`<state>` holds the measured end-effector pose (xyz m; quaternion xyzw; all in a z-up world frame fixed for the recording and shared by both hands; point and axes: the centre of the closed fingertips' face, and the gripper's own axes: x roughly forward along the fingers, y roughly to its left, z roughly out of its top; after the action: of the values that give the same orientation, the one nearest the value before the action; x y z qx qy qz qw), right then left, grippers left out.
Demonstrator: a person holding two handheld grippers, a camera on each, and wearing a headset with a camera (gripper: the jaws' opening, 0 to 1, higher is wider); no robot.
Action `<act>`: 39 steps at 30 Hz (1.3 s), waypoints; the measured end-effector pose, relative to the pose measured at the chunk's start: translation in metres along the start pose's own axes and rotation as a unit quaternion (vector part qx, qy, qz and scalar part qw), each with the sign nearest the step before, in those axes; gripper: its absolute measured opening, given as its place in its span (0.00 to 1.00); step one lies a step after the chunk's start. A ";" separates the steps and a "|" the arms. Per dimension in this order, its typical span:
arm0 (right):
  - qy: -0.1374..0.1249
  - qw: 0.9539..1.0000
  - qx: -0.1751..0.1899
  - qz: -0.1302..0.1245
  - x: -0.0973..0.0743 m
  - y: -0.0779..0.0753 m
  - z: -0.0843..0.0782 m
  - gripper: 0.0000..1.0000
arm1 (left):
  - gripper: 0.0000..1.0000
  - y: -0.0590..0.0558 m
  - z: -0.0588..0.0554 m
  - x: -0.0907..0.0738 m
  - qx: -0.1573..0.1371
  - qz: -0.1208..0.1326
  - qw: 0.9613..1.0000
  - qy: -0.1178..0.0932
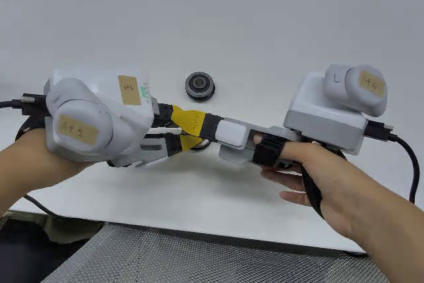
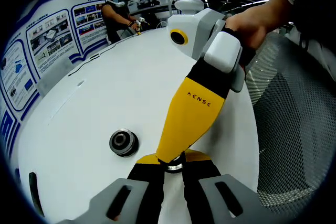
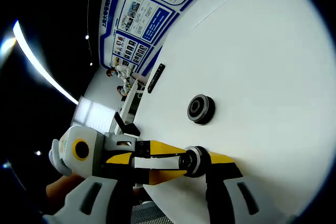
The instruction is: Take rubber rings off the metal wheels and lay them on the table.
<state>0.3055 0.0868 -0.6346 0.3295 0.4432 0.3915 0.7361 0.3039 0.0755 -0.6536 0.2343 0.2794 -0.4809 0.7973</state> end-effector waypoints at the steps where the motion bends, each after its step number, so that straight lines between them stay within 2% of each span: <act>1: 0.004 1.000 -0.001 -0.001 0.000 0.001 -0.001 0.56 | 0.12 0.000 0.000 0.000 0.001 -0.001 1.000 0.001; 7: 0.015 1.000 -0.009 0.003 0.000 0.004 -0.003 0.60 | 0.12 0.000 0.000 0.000 0.000 0.000 1.000 0.000; 11: 0.025 1.000 0.001 0.001 -0.003 0.002 -0.006 0.58 | 0.12 0.001 -0.001 0.000 0.000 -0.001 1.000 0.001; 14: 0.029 1.000 -0.005 -0.002 -0.005 0.002 -0.011 0.57 | 0.12 0.001 -0.002 0.000 -0.001 -0.001 1.000 0.001; 18: 0.028 1.000 -0.008 -0.001 -0.004 0.004 -0.010 0.59 | 0.12 0.001 -0.002 0.000 0.000 -0.001 1.000 0.002; 21: 0.020 1.000 0.005 0.007 -0.004 0.003 -0.008 0.60 | 0.12 0.001 -0.002 0.000 0.000 -0.001 1.000 0.001; 24: 0.009 1.000 0.019 0.013 -0.006 0.000 -0.007 0.57 | 0.12 0.002 -0.003 0.000 0.000 -0.001 1.000 0.002; 39: 0.008 1.000 0.019 0.018 -0.008 -0.002 -0.006 0.53 | 0.12 0.001 -0.002 0.000 -0.001 0.000 1.000 0.002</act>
<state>0.2982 0.0800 -0.6351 0.3481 0.4502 0.3992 0.7188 0.3048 0.0775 -0.6556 0.2348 0.2815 -0.4805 0.7967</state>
